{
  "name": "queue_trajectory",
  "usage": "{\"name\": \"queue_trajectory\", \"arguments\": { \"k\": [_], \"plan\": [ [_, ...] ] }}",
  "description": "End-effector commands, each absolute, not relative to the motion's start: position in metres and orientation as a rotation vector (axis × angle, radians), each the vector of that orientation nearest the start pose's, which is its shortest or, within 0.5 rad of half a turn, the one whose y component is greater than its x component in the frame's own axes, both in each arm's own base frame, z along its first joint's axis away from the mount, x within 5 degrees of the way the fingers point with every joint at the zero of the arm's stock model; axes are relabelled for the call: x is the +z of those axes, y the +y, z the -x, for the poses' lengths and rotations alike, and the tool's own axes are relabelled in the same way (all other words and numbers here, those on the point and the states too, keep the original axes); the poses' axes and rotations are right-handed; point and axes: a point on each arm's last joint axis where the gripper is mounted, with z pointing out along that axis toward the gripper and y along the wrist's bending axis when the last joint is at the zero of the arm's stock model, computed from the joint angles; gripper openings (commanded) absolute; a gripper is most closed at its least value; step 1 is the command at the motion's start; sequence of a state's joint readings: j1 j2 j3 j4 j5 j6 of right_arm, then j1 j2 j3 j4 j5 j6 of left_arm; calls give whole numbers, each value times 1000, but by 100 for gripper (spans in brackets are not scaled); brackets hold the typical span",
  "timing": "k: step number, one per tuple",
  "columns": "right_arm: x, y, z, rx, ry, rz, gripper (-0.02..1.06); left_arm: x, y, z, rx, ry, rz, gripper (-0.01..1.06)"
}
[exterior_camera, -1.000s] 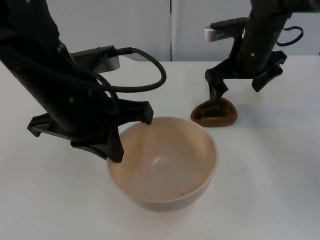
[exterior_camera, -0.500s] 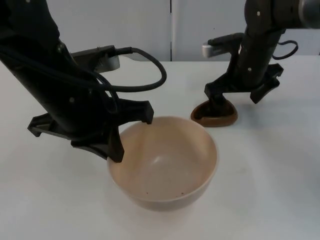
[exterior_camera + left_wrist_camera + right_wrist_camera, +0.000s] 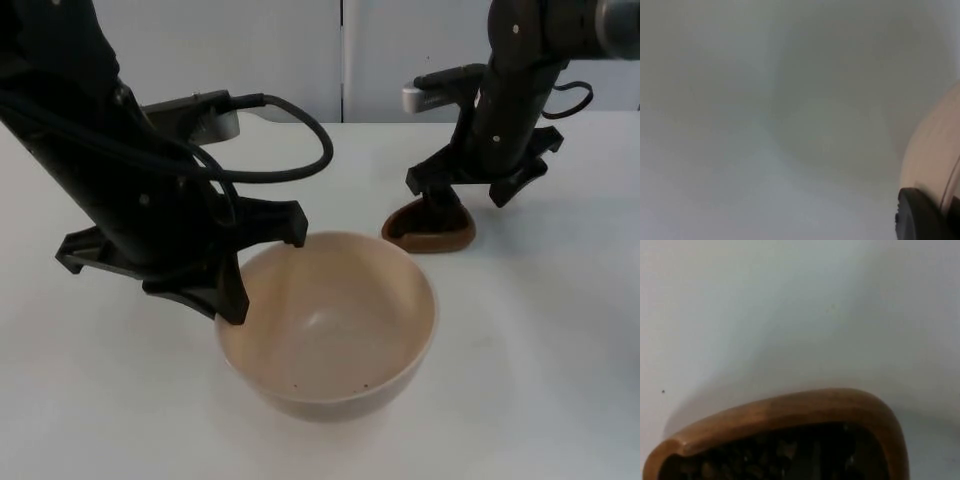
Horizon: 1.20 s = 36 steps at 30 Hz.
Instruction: Pick up the bowl with the left hand and pour the coffee beans from the cup into the bowl with the right hand.
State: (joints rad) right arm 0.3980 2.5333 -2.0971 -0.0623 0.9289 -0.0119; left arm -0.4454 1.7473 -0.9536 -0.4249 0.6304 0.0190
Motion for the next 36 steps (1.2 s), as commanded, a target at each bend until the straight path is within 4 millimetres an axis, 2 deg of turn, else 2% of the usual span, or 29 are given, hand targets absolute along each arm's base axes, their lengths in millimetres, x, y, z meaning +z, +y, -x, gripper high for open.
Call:
{"name": "queue_trajectory", "arguments": {
  "k": [1, 2, 5, 6, 10, 11, 15, 17, 20, 29, 36],
  "plan": [
    [98, 201, -484, -14, 2770, 640, 60, 167, -157, -276, -512, 2910, -194, 0],
    [98, 201, -484, -14, 2770, 640, 60, 167, -157, -276, -512, 2910, -194, 0],
    [98, 201, -484, -14, 2770, 640, 43, 167, -157, -276, -512, 2910, -194, 0],
    [98, 201, -484, -14, 2770, 640, 43, 167, -157, -276, -512, 2910, -194, 0],
    [97, 201, -483, -17, 2781, 642, 28, 167, -157, -276, -512, 2910, -194, 0],
    [97, 201, -483, -17, 2781, 642, 28, 167, -157, -276, -512, 2910, -194, 0],
    [98, 200, -482, -22, 2794, 644, 13, 167, -157, -276, -515, 2911, -192, 0],
    [98, 200, -482, -22, 2794, 644, 11, 167, -157, -276, -515, 2911, -192, 0],
    [108, 200, -482, -17, 2775, 639, 0, 167, -157, -276, -519, 2911, -187, 0],
    [132, 201, -482, 11, 2731, 617, 0, 167, -157, -276, -519, 2911, -187, 0],
    [138, 204, -478, 72, 2760, 591, 0, 167, -157, -276, -519, 2911, -187, 0]
  ]
}}
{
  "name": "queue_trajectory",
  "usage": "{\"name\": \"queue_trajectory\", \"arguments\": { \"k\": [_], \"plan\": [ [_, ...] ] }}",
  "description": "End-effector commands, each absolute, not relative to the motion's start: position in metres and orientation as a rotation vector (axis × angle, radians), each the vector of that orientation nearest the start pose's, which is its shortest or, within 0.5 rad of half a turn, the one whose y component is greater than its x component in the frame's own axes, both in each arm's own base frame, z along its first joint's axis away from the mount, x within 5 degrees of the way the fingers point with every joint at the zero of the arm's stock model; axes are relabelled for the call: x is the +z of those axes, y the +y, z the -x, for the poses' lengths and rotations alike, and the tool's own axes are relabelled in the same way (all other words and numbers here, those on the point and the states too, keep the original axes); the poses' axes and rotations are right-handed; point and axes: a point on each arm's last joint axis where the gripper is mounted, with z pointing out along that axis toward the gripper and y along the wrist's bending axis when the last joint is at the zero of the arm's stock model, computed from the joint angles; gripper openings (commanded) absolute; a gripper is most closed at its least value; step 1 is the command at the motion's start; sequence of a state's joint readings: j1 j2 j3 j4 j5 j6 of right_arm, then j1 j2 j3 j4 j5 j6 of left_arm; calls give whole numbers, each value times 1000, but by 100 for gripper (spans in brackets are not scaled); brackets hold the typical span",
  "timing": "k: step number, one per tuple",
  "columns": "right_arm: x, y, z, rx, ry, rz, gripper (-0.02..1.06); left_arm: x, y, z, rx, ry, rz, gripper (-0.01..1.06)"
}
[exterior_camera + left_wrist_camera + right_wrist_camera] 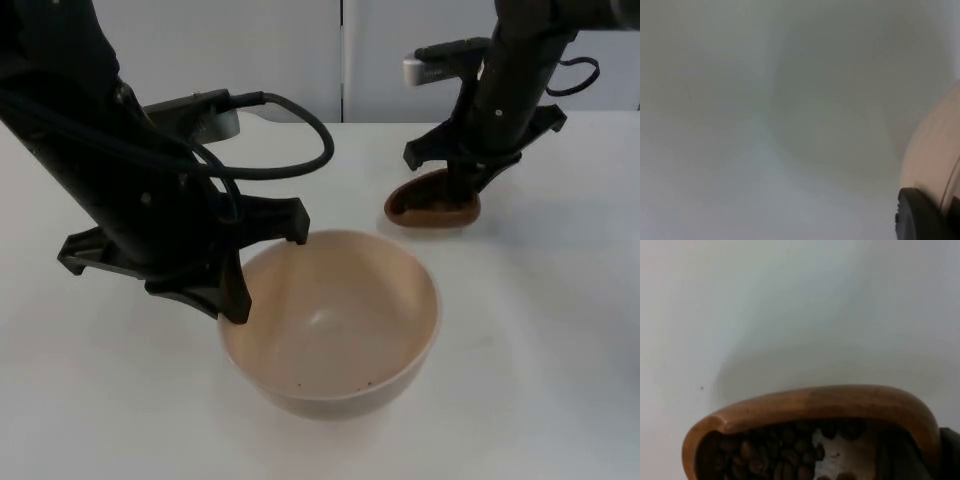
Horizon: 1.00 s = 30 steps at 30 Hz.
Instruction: Pick up the bowl with the left hand and pour the coffee beans from the cup into the bowl with the right hand.
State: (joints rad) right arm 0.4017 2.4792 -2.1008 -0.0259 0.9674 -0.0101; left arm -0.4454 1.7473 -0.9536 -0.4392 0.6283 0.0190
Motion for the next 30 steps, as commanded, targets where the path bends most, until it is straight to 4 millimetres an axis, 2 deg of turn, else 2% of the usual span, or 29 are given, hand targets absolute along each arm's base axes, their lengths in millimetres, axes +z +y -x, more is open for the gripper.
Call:
{"name": "queue_trajectory", "arguments": {
  "k": [1, 4, 8, 9, 13, 14, 16, 18, 19, 22, 23, 26, 30],
  "plan": [
    [139, 203, -477, 70, 2770, 592, 0, 167, -157, -276, -519, 2909, -186, 0],
    [149, 202, -474, 65, 2785, 595, 0, 167, -157, -276, -519, 2909, -186, 0],
    [177, 199, -468, 64, 2774, 593, 0, 167, -157, -276, -519, 2909, -186, 0],
    [177, 199, -468, 64, 2774, 593, 0, 167, -157, -276, -519, 2909, -186, 0],
    [219, 194, -458, 65, 2741, 596, 0, 167, -157, -276, -519, 2907, -186, 0],
    [219, 194, -458, 65, 2741, 596, 0, 167, -157, -276, -519, 2907, -186, 0],
    [248, 190, -449, 68, 2712, 608, 0, 167, -157, -276, -519, 2907, -186, 0],
    [268, 187, -441, 65, 2700, 627, 0, 167, -157, -276, -519, 2907, -186, 0],
    [268, 187, -441, 65, 2700, 627, 0, 167, -157, -276, -519, 2907, -186, 0],
    [298, 182, -430, 74, 2654, 641, 0, 167, -157, -276, -520, 2907, -183, 0],
    [298, 182, -430, 74, 2654, 641, 0, 167, -157, -276, -520, 2907, -183, 0],
    [326, 178, -419, 83, 2591, 642, 0, 167, -157, -276, -522, 2907, -181, 0],
    [343, 175, -412, 89, 2554, 635, 0, 167, -157, -276, -522, 2907, -181, 0]
  ]
}}
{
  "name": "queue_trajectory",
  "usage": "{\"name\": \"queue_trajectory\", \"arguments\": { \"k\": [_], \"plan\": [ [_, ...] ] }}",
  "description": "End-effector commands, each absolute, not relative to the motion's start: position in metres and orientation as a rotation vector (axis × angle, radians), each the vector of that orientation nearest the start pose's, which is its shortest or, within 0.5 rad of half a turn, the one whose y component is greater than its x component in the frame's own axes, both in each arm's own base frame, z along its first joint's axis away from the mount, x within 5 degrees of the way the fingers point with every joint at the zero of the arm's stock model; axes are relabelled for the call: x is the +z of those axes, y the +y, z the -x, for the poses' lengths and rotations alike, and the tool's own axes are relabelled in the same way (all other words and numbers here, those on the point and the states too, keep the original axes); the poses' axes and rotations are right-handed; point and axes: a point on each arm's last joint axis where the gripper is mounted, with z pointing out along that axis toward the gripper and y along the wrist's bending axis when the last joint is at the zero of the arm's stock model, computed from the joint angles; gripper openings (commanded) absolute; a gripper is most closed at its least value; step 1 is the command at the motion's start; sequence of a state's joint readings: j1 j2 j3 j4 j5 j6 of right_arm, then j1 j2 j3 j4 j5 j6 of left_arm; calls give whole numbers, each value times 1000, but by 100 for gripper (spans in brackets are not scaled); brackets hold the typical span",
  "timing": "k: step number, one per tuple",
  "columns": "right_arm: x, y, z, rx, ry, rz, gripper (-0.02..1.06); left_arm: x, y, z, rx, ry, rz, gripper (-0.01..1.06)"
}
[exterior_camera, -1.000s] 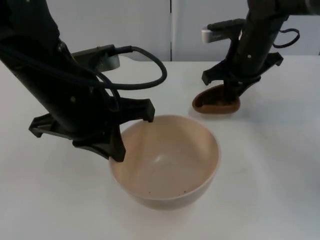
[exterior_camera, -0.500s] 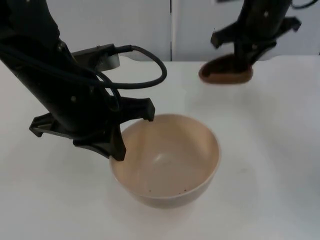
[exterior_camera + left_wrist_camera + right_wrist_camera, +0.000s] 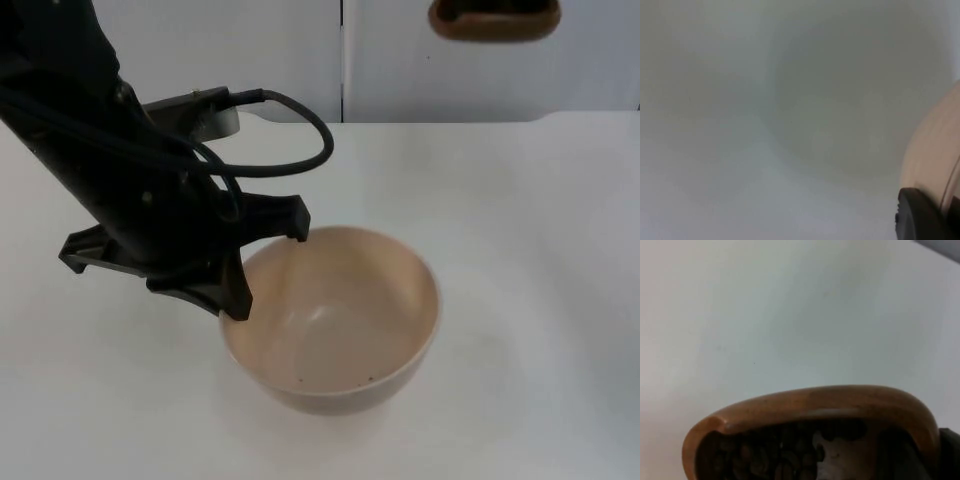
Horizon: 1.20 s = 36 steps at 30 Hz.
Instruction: Pick up the bowl with the left hand and pour the coffee beans from the cup into the bowl with the right hand.
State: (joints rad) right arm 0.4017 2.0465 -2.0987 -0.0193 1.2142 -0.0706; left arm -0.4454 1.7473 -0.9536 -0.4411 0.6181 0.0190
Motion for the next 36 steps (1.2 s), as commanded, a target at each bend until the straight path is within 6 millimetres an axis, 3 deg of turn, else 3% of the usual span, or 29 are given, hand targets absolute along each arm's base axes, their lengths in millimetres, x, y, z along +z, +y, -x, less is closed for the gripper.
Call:
{"name": "queue_trajectory", "arguments": {
  "k": [1, 7, 11, 21, 29, 36],
  "plan": [
    [350, 175, -408, 94, 2537, 635, 0, 167, -157, -276, -522, 2907, -181, 0],
    [370, 172, -397, 107, 2492, 630, 0, 167, -157, -276, -522, 2907, -181, 0],
    [371, 178, -393, 113, 2486, 648, 0, 167, -157, -277, -522, 2905, -181, 0],
    [327, 216, -370, 105, 2595, 828, 0, 167, -158, -278, -521, 2894, -177, 0],
    [315, 243, -350, 108, 2601, 945, 0, 167, -158, -278, -521, 2894, -177, 0],
    [302, 240, -337, 80, 2649, 987, 0, 167, -158, -278, -521, 2892, -177, 0]
  ]
}}
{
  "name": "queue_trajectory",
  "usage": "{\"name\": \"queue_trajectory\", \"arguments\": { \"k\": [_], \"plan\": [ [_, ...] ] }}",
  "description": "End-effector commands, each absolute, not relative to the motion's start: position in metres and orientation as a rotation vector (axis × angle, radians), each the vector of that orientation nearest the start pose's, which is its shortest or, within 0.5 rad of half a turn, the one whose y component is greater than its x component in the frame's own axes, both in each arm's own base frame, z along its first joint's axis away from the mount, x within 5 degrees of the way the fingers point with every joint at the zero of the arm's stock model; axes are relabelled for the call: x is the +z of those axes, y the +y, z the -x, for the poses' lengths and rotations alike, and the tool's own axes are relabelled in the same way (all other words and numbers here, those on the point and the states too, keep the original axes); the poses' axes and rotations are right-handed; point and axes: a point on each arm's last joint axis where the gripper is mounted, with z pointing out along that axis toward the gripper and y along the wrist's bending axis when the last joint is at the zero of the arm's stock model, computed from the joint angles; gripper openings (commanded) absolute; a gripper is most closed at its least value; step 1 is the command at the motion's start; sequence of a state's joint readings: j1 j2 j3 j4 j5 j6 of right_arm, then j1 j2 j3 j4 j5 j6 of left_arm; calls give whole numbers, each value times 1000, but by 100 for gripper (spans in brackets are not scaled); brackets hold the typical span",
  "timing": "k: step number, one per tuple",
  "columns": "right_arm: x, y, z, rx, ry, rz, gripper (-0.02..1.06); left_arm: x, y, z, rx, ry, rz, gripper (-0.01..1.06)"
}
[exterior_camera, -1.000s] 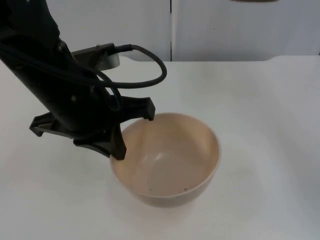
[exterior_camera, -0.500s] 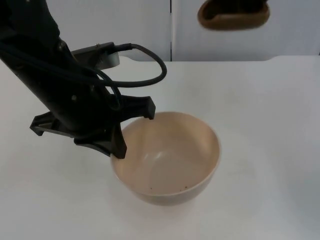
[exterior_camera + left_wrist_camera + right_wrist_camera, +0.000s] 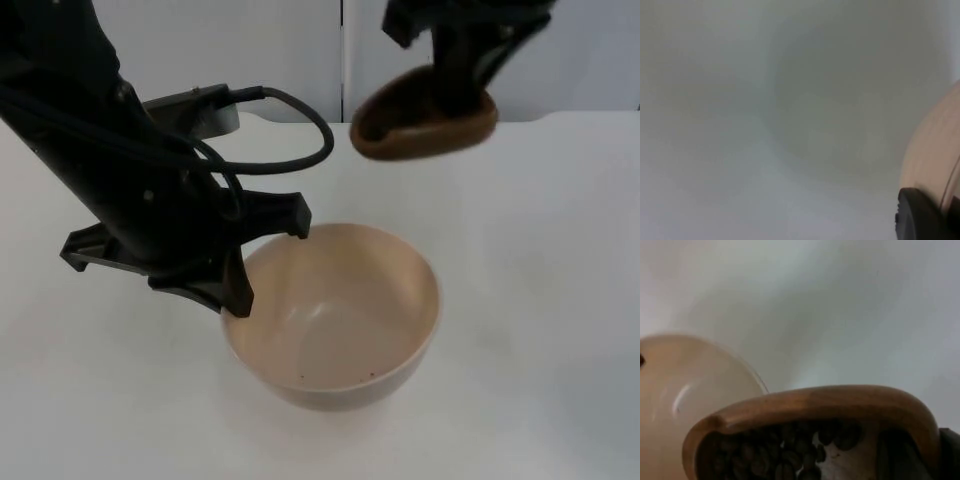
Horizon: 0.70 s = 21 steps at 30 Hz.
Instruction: Pick up the bowl with the left hand and pour the coffee beans from the cup into the bowl with the right hand.
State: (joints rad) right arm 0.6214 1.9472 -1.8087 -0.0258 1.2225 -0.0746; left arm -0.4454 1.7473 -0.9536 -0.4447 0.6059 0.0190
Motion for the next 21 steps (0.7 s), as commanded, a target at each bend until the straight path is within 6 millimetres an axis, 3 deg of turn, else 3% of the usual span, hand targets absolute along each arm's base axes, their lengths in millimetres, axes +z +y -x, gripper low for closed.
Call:
{"name": "queue_trajectory", "arguments": {
  "k": [1, 7, 18, 21],
  "plan": [
    [301, 235, -331, 64, 2661, 989, 0, 167, -158, -278, -521, 2892, -177, 0],
    [295, 224, -313, -34, 2693, 998, 0, 167, -158, -278, -520, 2892, -176, 0],
    [293, 237, -302, -125, 2658, 1029, 0, 167, -158, -278, -522, 2892, -174, 0],
    [296, 245, -296, -237, 2599, 1040, 0, 167, -158, -278, -524, 2892, -172, 0]
  ]
}}
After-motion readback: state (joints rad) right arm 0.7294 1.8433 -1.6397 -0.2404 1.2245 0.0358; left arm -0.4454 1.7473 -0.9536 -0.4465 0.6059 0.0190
